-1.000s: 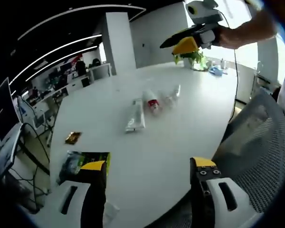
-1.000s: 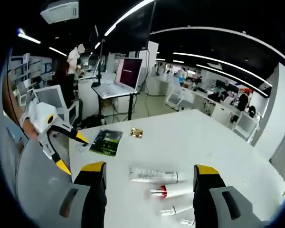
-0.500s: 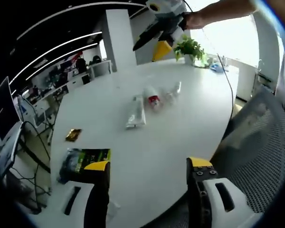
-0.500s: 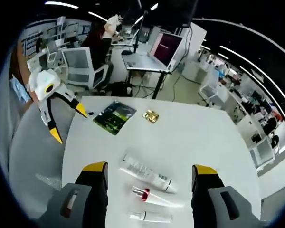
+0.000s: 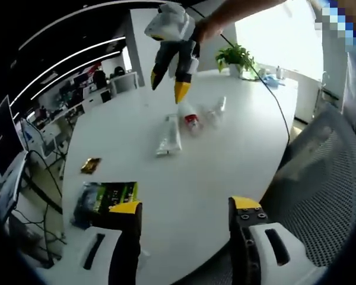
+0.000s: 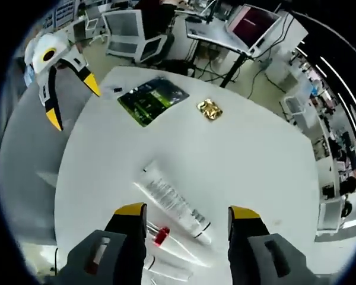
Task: Arrange the skincare products in the storage area until every visible bottle or jar stands upright without overlapping.
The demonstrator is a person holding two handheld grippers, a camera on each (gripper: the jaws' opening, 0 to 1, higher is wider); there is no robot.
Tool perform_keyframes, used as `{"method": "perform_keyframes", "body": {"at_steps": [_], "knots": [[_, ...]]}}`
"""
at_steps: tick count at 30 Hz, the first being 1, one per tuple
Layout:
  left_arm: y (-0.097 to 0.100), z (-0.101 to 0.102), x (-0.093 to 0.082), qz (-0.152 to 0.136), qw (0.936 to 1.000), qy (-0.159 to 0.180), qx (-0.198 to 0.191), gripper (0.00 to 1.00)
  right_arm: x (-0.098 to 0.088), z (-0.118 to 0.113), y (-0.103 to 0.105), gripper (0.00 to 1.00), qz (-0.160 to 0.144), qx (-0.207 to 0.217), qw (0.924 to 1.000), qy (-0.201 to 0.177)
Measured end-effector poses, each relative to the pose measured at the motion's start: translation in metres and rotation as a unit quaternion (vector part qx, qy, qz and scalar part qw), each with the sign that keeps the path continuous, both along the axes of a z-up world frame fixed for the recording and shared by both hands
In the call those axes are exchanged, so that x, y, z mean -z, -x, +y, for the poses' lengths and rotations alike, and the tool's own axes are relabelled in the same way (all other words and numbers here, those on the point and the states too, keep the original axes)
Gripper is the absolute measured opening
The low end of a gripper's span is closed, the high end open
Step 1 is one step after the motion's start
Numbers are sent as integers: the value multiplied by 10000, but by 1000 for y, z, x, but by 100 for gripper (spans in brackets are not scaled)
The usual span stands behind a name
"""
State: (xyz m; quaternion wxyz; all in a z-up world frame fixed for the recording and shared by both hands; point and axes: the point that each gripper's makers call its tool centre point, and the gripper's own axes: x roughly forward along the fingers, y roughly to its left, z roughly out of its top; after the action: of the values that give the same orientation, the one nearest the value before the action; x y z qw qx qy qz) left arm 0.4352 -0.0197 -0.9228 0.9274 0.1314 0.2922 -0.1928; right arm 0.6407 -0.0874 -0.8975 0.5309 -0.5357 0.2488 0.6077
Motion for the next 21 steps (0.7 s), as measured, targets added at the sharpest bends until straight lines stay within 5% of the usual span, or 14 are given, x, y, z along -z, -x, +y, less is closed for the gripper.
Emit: {"method": "perform_keyframes", "body": {"at_steps": [12,21], "knots": [[1,5,5,77,9999,-35,-70,59,64,-5,-1,46,-11,-658,9921,1069],[2,5,10,125,9999,-41,-45,58,80,4,-4,44,-54,-938,9870,1303]]}}
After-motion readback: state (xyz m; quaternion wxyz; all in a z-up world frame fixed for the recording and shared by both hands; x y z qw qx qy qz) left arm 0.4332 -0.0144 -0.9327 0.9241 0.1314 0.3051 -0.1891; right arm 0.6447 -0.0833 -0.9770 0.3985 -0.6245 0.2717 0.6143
